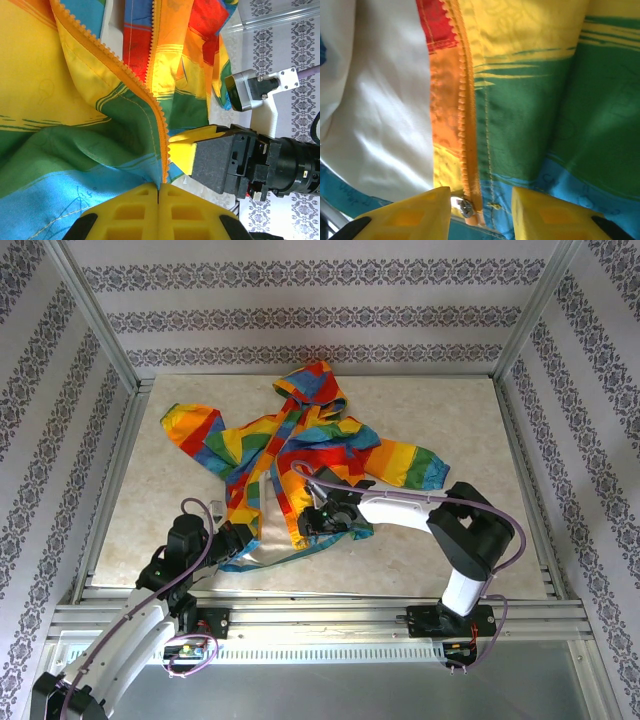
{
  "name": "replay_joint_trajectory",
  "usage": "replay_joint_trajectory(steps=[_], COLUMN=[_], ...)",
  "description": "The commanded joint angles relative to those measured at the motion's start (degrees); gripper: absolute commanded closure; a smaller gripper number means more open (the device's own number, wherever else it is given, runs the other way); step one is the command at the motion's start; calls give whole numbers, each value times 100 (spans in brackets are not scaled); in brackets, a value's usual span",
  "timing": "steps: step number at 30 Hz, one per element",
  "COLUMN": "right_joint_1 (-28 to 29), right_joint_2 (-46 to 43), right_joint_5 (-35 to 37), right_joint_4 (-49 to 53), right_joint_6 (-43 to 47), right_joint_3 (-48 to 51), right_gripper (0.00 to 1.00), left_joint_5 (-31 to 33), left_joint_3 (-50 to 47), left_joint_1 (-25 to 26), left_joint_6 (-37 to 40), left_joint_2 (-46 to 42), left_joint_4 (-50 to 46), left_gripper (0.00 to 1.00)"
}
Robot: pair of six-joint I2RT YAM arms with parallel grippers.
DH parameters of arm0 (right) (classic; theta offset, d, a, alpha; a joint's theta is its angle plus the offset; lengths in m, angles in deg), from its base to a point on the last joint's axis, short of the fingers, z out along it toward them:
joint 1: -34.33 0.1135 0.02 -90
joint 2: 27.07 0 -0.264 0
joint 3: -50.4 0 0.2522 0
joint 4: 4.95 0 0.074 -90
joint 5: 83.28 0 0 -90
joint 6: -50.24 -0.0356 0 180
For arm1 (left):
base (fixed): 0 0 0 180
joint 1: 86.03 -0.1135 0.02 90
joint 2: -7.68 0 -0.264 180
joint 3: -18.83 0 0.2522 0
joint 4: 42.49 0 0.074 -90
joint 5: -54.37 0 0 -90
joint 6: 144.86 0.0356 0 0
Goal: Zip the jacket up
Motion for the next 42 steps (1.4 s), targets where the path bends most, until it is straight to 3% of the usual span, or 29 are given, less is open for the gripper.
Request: replay_joint_trajectory(steps=[1,7,12,14,18,22,25,42], right_joint_1=[-9,70,143,201,278,305,312,257], right_joint_2=[150,340,588,632,446,-4,-364,-1489], right_joint_5=[297,621,603,603,621,629,664,282], right_joint_4=[240,586,686,700,561,260,97,-819], right_joint_6=[203,435,539,613,724,846,969,1272], right_joint_3=[-62,-300,-546,-631,-610,-422,-304,194], right_gripper=[59,50,49,56,82,96,100,100], left_joint_5=[50,-38,-60,-86,-172,-182,-165,-220], left_joint_3=[40,85,102,112,168,277,312,712], left_joint_1=[61,68,67,67,68,77,74,235], left_joint_6=[141,202,185,179,212,316,330,705], left_joint_2=[72,219,165,155,155,155,185,697], left_joint_4=[47,82,79,50,29,-2,144,1605], left_gripper=[100,100,100,100,100,100,100,100])
